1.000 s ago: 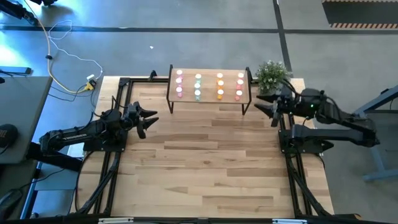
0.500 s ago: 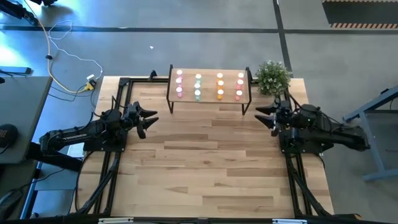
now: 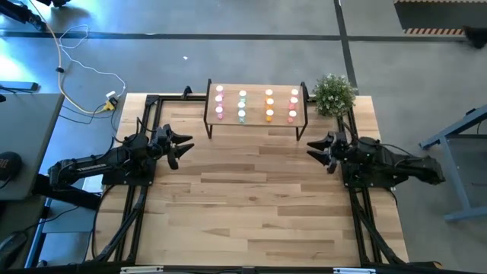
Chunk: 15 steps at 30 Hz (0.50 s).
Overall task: Pick and place medicine bottles onto shelf by color
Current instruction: Return to Home Position
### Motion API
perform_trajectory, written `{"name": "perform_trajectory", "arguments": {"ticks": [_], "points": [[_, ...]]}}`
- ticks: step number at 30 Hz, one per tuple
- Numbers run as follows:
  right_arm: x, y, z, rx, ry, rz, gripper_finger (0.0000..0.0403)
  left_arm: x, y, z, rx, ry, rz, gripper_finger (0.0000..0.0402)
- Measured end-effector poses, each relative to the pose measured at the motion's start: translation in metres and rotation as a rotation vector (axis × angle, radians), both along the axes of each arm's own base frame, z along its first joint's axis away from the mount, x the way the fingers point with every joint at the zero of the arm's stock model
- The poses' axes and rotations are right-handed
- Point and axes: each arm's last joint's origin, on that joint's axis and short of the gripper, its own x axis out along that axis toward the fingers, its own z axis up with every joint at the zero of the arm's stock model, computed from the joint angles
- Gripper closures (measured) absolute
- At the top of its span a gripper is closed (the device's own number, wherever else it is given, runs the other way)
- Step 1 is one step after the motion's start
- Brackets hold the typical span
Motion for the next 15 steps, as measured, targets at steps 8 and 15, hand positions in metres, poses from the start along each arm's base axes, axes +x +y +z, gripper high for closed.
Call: {"name": "perform_trajectory", "arguments": {"ticks": [8, 15], "points": [[0.0047, 0.0038, -0.0109, 0.003, -0.039, 0.045, 0.0201, 0.0, 0.0, 0.0001, 0.0, -0.001, 0.0, 0.0236], [0.0049, 0.0042, -0.0112, 0.019, -0.038, 0.052, 0.0201, 0.0, 0.0, 0.0001, 0.0, 0.0, 0.0, 0.0236]]}}
